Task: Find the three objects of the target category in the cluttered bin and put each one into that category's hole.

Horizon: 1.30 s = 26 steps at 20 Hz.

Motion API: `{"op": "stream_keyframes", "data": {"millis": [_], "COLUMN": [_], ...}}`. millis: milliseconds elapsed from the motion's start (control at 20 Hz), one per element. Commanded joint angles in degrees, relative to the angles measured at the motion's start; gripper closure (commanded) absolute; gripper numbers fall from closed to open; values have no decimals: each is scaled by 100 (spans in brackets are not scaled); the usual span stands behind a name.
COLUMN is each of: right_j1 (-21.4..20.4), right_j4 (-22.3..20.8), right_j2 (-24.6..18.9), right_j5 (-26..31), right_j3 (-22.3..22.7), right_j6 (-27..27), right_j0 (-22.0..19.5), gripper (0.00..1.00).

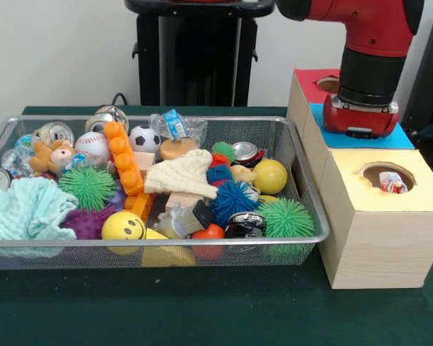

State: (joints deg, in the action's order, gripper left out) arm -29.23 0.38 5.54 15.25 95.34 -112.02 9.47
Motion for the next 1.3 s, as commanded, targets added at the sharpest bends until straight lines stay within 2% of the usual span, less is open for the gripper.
{"op": "stream_keyframes", "data": {"millis": [50, 850, 1100, 1300], "right_j1": [135, -229, -301, -282], "right_j4": [476, 607, 609, 514], "right_j2": [11, -182, -212, -101], "right_j5": [410, 718, 631, 573], "right_j3": [-614, -407, -276, -351], "right_j6": [-1182, -948, -967, -932], "right_j0": [114, -104, -115, -32], "gripper": [0, 0, 0, 0]}}
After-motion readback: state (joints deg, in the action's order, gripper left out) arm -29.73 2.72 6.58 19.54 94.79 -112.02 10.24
